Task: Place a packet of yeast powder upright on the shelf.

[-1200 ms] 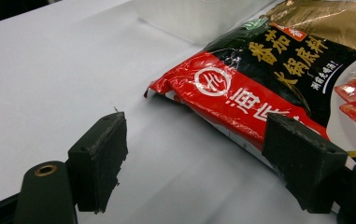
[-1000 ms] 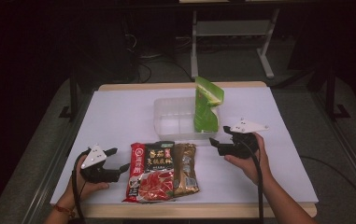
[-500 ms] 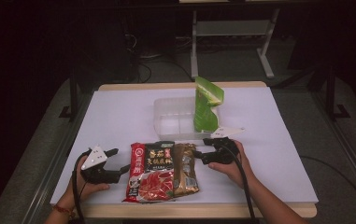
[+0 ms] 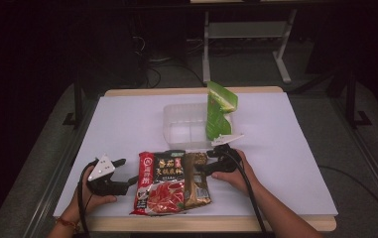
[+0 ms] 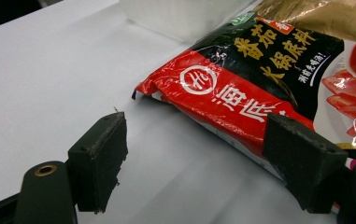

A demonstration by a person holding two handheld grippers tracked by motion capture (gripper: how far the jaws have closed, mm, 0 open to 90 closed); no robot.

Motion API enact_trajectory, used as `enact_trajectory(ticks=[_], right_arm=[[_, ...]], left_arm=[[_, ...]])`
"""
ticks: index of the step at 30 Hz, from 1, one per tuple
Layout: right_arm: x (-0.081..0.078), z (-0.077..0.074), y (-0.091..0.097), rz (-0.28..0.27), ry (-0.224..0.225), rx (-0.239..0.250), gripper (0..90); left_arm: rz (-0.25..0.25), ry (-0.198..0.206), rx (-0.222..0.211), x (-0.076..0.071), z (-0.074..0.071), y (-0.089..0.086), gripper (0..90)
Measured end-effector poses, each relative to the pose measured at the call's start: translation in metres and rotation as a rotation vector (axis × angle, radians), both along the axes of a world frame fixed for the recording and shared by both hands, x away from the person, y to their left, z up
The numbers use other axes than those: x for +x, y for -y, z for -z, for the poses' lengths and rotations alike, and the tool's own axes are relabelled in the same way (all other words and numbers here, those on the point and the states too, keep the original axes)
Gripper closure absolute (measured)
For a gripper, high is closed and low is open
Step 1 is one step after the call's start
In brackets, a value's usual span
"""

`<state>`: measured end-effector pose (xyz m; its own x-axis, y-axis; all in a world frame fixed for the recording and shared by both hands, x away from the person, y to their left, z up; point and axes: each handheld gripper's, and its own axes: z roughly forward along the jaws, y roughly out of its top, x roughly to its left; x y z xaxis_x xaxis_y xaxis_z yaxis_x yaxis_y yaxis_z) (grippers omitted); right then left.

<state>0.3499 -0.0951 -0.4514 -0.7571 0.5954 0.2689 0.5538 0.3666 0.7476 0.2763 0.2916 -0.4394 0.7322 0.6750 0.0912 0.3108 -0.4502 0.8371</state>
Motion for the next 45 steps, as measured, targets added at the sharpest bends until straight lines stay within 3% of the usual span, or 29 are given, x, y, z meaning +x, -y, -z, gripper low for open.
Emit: enact_trajectory(ticks=[12, 16, 20, 26, 31, 36, 43, 45], right_arm=[[0.015, 0.006, -0.003, -0.046, -0.171, 0.088, 19.0], [0.016, 0.005, -0.009, -0.091, -0.183, 0.099, 21.4], [0.015, 0.006, -0.012, -0.12, -0.186, 0.114, 32.7], [0.016, 0.004, -0.005, -0.093, -0.165, 0.144, 57.3], [0.012, -0.002, -0.001, -0.101, -0.12, 0.136, 72.0], [0.002, -0.015, 0.003, -0.11, -0.057, 0.124, 80.1], [-0.017, -0.049, 0.01, -0.085, 0.102, 0.125, 85.0], [-0.02, -0.055, 0.01, -0.08, 0.129, 0.133, 85.5]], left_arm=[[0.002, -0.006, 0.005, 0.001, 0.002, 0.002, 22.1], [0.002, -0.007, 0.005, 0.001, 0.002, 0.002, 22.1], [0.003, -0.008, 0.007, 0.001, 0.002, 0.001, 22.3], [0.001, -0.004, 0.008, 0.001, 0.001, 0.001, 22.4], [-0.001, -0.005, 0.008, 0.001, 0.001, 0.0, 22.4], [-0.001, -0.005, 0.007, 0.001, 0.001, 0.0, 22.6], [-0.01, -0.009, -0.001, 0.002, 0.002, 0.0, 22.6], [-0.009, -0.006, -0.001, 0.001, 0.001, 0.0, 22.6]])
